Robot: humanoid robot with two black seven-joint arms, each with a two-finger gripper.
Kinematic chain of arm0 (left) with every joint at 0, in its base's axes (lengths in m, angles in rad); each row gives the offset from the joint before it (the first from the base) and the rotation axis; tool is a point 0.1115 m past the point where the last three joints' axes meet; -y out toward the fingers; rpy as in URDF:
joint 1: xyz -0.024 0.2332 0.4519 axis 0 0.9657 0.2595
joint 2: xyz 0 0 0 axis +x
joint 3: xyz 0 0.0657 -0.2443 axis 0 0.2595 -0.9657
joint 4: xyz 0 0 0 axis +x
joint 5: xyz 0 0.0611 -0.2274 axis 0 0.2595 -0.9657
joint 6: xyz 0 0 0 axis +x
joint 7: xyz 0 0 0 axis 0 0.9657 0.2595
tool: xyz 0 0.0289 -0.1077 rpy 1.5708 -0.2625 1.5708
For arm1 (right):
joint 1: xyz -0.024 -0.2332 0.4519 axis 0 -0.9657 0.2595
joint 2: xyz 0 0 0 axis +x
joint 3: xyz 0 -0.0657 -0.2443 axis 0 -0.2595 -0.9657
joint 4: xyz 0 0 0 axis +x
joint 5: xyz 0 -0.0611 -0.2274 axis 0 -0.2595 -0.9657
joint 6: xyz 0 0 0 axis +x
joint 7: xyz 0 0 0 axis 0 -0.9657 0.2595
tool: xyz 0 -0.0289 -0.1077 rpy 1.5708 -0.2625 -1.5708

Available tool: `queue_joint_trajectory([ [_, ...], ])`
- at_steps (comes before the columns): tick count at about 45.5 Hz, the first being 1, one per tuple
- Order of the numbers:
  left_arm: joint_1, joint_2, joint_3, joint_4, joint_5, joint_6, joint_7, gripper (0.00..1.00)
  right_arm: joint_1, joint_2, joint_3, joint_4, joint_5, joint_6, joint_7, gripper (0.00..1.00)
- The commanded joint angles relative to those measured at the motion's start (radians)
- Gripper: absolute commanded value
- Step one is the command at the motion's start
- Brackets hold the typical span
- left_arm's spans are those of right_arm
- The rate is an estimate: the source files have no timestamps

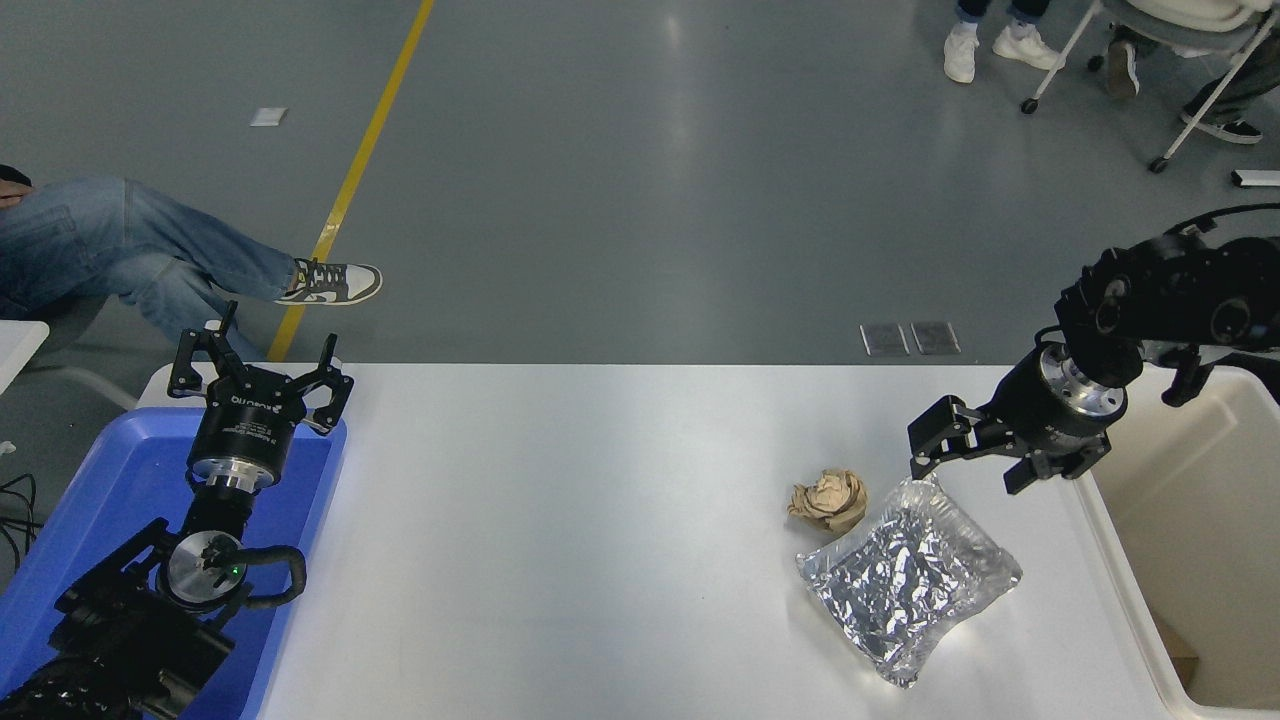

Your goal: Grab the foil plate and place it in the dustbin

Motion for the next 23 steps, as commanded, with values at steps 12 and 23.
queue_joint_trajectory([
  [12, 0.000, 0.000, 0.000, 0.000, 0.000, 0.000, 0.000, 1.00, -0.407, 0.040, 0.140, -0.248, -0.284, -0.349, 0.002, 1.00],
  [23, 0.000, 0.000, 0.000, 0.000, 0.000, 0.000, 0.000, 1.00, -0.461, 0.079, 0.175, -0.302, -0.282, -0.465, 0.008, 0.76],
])
